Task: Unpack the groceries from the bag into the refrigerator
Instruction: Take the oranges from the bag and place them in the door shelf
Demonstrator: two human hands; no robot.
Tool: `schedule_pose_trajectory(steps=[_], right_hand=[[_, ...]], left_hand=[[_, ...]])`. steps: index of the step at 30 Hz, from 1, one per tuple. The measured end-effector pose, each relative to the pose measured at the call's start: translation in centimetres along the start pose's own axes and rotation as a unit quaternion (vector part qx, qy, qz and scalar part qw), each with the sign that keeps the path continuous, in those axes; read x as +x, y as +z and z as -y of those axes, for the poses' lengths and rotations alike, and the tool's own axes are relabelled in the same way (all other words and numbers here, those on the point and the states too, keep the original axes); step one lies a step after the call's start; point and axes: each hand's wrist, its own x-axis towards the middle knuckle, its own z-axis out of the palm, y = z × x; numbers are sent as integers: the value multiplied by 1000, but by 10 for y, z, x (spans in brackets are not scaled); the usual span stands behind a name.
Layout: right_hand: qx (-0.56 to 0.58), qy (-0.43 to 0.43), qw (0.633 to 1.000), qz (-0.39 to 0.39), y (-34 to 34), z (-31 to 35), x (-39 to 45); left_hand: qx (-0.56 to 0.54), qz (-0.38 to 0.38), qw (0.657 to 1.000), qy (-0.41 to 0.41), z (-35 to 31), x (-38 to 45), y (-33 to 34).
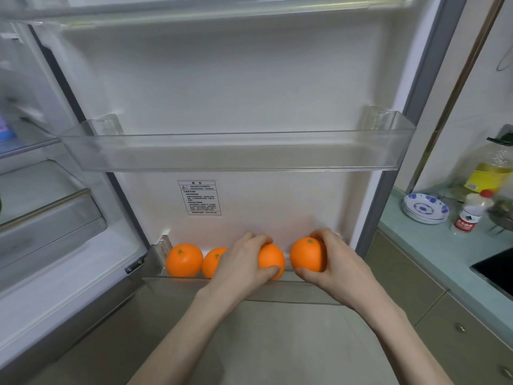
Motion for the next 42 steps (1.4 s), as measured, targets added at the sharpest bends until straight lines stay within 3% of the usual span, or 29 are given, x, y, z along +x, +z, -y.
schedule_pose_trajectory(steps=[11,22,32,42], right_hand=[[-59,20,995,75,-2,5,18],[-41,-1,998,51,3,-2,18],[53,-135,986,-77,5,10,-26],[104,-154,968,-167,-14,23,-79]], left_hand=[[-25,25,999,-25,-4,14,2],[-51,-9,998,-22,-5,5,4],[-7,-107,991,75,-5,-38,-8],[-23,-207,970,127,-23,-84,-26]])
